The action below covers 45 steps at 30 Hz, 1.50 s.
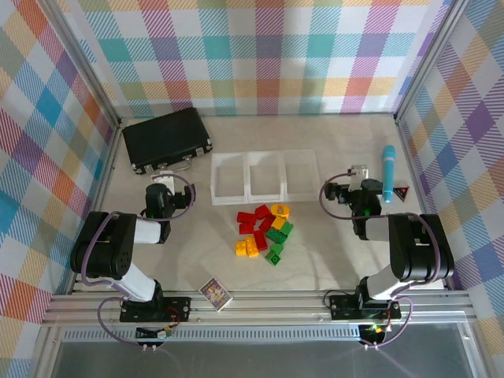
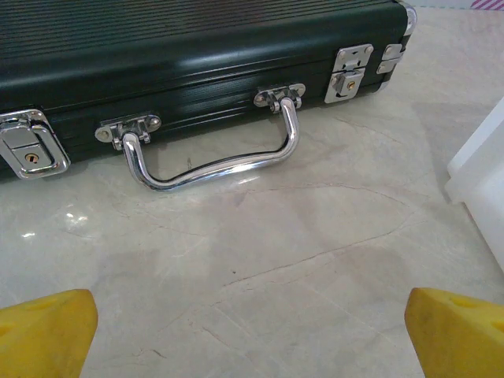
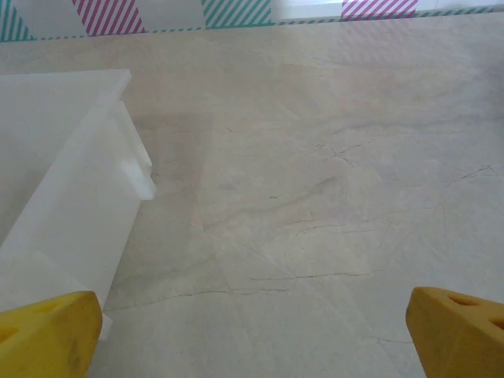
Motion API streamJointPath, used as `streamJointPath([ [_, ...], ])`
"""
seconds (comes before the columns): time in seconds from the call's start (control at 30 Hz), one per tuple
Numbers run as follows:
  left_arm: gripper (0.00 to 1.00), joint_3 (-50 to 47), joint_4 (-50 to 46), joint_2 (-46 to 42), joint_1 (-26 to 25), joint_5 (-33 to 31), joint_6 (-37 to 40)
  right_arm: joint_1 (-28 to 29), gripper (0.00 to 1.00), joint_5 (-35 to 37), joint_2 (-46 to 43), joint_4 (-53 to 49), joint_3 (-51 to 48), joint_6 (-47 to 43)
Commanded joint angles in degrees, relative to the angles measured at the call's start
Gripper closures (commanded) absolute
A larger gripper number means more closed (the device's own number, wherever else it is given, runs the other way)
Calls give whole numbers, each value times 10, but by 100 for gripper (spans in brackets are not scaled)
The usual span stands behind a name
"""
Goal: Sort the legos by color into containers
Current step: Pick up the lego from the bottom-center of the table.
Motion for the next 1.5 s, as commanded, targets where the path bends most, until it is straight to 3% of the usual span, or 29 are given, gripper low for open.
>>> streamJointPath([
  [0.0, 0, 9, 2, -1, 2, 2, -6, -2, 1, -11, 3, 4, 7, 3],
  [0.8, 0, 10, 0, 0, 13, 29, -8, -4, 1, -11, 3, 2, 9, 5],
  [1.17, 0, 7, 8, -3, 9, 23, -6, 6, 1, 88, -43, 51, -36, 30],
  [1.23, 0, 27, -58, -51, -3, -20, -8, 26, 1, 152, -112, -56, -17, 42],
  [1.3, 0, 84, -210, -115, -26, -114, -30, 23, 1, 190, -188, -295, 59, 131],
  [1.47, 0, 241, -501, -175, -37, -259, -221, 21, 1, 83, -273, -534, 159, 257],
])
